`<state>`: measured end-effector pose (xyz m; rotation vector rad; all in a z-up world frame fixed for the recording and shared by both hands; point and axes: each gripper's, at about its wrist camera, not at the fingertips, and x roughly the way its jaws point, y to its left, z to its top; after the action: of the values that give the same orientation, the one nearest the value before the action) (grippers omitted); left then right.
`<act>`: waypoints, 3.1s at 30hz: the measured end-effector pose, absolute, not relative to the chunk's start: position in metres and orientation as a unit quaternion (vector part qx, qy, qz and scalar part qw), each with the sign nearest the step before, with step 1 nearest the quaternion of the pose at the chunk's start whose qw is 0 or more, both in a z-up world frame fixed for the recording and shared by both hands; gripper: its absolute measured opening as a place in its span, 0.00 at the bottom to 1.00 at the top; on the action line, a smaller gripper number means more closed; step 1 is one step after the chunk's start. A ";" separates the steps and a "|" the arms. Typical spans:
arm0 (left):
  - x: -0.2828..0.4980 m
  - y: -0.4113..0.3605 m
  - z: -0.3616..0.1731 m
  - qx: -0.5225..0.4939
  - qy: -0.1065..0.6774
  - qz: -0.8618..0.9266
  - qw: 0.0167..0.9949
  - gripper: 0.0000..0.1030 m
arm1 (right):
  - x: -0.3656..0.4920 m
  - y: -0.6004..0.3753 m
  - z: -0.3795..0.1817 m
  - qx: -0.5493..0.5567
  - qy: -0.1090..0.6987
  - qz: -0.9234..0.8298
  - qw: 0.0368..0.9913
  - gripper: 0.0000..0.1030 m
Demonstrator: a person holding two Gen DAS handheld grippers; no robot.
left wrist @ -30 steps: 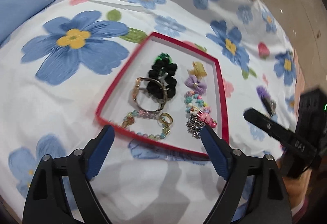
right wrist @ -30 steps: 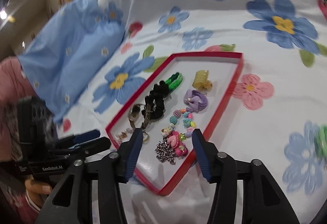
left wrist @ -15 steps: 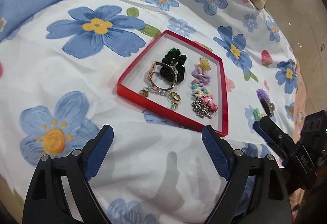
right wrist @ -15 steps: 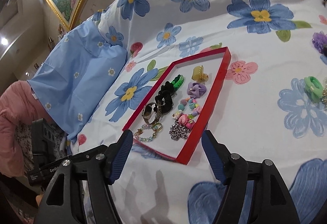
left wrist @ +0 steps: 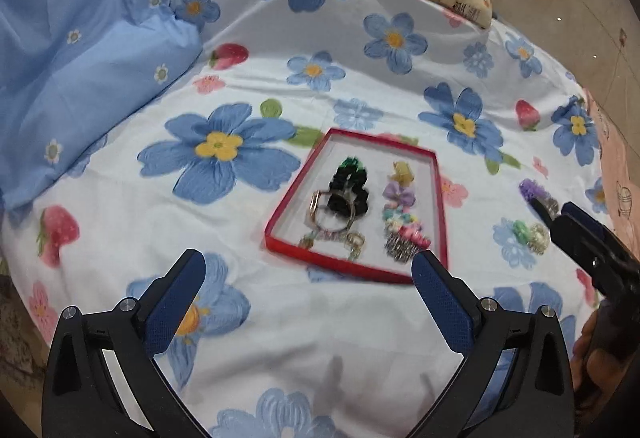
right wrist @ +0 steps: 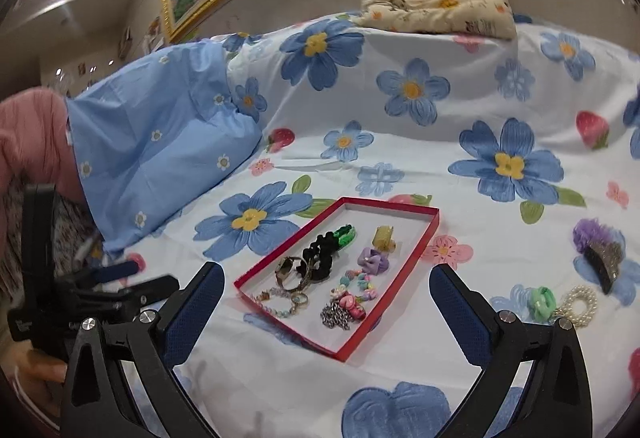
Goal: Organize jewelry
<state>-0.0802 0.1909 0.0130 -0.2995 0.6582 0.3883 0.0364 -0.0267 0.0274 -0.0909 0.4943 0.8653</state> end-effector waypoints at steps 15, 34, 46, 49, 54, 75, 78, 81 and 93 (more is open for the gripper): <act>-0.094 0.174 -0.018 -0.103 0.327 0.216 0.914 1.00 | 0.024 -0.033 -0.035 -0.047 0.284 0.391 0.874 1.00; -0.098 0.152 -0.018 -0.065 0.309 0.227 0.921 1.00 | 0.028 -0.046 -0.041 -0.034 0.268 0.376 0.886 1.00; -0.097 0.145 -0.014 -0.057 0.310 0.221 0.923 1.00 | 0.026 -0.050 -0.038 -0.030 0.260 0.382 0.886 1.00; -0.097 0.145 -0.014 -0.056 0.309 0.220 0.923 1.00 | 0.026 -0.050 -0.039 -0.031 0.261 0.382 0.886 1.00; -0.098 0.146 -0.014 -0.057 0.310 0.218 0.923 1.00 | 0.026 -0.050 -0.038 -0.032 0.264 0.383 0.885 1.00; -0.097 0.147 -0.016 -0.062 0.312 0.216 0.923 1.00 | 0.027 -0.048 -0.040 -0.036 0.266 0.383 0.884 1.00; -0.098 0.145 -0.015 -0.062 0.311 0.217 0.923 1.00 | 0.026 -0.048 -0.040 -0.036 0.266 0.383 0.884 1.00; -0.097 0.144 -0.015 -0.061 0.312 0.215 0.923 1.00 | 0.026 -0.048 -0.040 -0.037 0.266 0.382 0.884 1.00; -0.097 0.141 -0.014 -0.063 0.315 0.213 0.923 1.00 | 0.026 -0.047 -0.039 -0.040 0.269 0.385 0.882 1.00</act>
<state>-0.0974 0.1412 -0.0143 -0.1291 0.6463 0.4380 0.0263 -0.0469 -0.0392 -0.0827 0.5603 0.8021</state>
